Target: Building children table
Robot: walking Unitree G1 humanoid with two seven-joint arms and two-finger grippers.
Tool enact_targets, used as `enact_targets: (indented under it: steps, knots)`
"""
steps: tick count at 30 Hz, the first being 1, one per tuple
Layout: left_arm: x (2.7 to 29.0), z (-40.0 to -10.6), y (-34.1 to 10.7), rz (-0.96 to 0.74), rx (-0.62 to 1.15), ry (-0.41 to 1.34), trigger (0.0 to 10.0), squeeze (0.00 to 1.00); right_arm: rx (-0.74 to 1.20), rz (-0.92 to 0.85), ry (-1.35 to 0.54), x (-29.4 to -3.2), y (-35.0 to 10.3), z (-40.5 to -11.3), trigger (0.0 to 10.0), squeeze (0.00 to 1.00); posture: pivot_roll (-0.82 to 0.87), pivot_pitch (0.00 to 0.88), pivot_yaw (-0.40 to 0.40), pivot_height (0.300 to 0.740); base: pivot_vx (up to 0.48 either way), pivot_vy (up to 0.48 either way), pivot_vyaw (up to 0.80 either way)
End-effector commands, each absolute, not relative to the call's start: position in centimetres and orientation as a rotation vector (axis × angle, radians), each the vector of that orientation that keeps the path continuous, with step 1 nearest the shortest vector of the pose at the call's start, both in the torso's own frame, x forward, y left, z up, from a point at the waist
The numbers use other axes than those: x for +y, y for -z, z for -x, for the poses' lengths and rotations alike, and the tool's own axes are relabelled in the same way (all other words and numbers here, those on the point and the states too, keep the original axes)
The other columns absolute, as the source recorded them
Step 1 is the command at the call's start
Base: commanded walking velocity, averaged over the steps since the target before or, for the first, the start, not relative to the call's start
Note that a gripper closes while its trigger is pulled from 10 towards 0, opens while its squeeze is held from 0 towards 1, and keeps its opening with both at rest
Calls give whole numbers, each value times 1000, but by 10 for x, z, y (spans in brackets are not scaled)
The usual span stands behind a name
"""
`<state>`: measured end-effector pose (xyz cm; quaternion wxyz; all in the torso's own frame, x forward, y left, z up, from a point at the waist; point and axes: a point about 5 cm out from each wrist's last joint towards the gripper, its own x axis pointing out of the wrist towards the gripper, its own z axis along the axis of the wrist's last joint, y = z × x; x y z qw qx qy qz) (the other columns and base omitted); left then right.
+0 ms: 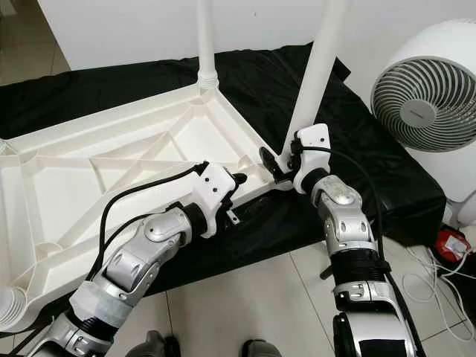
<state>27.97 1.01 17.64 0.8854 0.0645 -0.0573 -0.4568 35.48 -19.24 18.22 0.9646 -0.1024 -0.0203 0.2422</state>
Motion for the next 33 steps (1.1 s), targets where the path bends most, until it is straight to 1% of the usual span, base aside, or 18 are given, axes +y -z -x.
enact_targets:
  steps: [1,5,6,8,9,10,18,22,23,25,33]
  knots:
    - [8,-277,-175,-148,-113,1003,10000,0,-24,231,-531,-196,-178,-356,10000,0,-87,114,35,740,0,0,0]
    - [8,-277,-175,-148,-114,1003,10000,0,-21,233,-536,-197,-178,-357,10000,0,-87,114,35,740,0,0,0]
    - [8,-277,-175,-149,-113,1004,10000,0,-15,240,-552,-200,-176,-358,7686,0,-87,113,41,740,0,0,0]
    - [8,-277,-175,-149,-113,1004,10000,0,-15,240,-552,-200,-176,-358,7686,0,-87,113,41,740,0,0,0]
    - [9,-277,-176,-150,-113,1006,10000,0,-13,244,-560,-203,-177,-359,3098,0,-86,111,47,740,0,0,0]
    - [9,-278,-176,-153,-114,1007,10000,0,-15,253,-571,-205,-178,-360,0,0,-86,112,48,740,0,0,0]
    - [8,-276,-176,-156,-114,1014,10000,0,-27,261,-606,-210,-176,-357,0,0,-93,117,49,740,0,0,0]
    - [8,-276,-176,-154,-114,1015,10000,0,-30,250,-589,-211,-174,-357,0,0,-93,117,49,740,0,0,0]
    - [7,-276,-176,-155,-114,1016,10000,0,-21,226,-523,-209,-171,-358,10000,0,-100,123,46,740,0,0,0]
    - [7,-276,-176,-155,-114,1016,10000,0,-23,206,-478,-207,-171,-359,10000,0,-100,123,46,740,0,0,0]
    - [7,-276,-175,-154,-113,1014,10000,0,-29,177,-417,-198,-168,-359,10000,0,-100,123,46,740,0,0,0]
